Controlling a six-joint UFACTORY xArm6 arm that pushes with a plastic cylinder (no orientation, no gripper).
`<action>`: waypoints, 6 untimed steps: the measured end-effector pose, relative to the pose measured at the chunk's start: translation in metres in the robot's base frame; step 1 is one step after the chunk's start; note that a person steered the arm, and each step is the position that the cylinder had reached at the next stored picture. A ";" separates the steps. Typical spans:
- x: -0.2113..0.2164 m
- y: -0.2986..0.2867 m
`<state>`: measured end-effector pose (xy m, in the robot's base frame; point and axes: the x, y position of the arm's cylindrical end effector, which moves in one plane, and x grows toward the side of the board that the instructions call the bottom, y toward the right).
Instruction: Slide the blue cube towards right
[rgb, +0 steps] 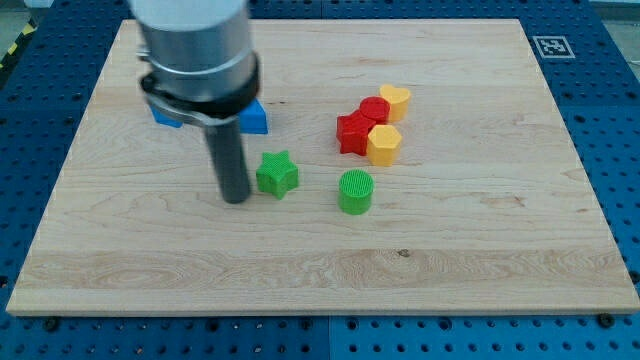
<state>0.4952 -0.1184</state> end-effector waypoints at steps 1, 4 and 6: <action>-0.040 -0.073; -0.137 -0.085; -0.145 -0.014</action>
